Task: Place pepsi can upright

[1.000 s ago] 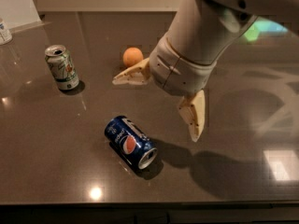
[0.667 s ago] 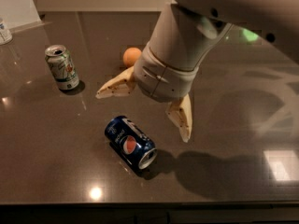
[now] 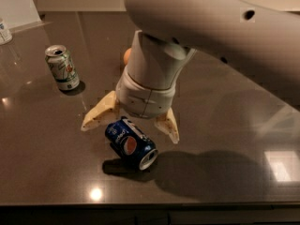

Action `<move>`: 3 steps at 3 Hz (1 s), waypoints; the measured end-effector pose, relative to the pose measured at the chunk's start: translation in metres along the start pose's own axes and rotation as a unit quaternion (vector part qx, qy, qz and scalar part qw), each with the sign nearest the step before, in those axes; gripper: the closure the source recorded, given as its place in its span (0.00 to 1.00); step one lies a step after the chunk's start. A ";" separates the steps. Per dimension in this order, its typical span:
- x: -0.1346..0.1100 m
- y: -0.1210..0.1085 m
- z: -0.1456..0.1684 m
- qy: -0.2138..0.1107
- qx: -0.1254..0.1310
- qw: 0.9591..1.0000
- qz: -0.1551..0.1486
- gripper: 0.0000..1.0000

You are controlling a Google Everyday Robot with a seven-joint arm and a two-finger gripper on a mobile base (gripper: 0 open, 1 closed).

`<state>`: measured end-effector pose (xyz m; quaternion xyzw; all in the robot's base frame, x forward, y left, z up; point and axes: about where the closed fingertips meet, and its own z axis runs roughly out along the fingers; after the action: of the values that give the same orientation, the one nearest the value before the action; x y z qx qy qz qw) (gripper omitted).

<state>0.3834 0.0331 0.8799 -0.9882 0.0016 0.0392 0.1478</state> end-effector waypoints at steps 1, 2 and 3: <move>-0.001 0.001 0.011 -0.003 -0.010 0.999 -0.045 0.00; -0.001 0.001 0.021 -0.006 -0.019 0.996 -0.084 0.00; -0.001 0.001 0.021 -0.006 -0.019 0.996 -0.084 0.00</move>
Offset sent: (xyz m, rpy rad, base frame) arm -0.0021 0.0036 -0.0277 -0.0307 -0.0323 0.1982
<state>0.3806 0.0381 0.8595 -0.9872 -0.0834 0.0324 0.1320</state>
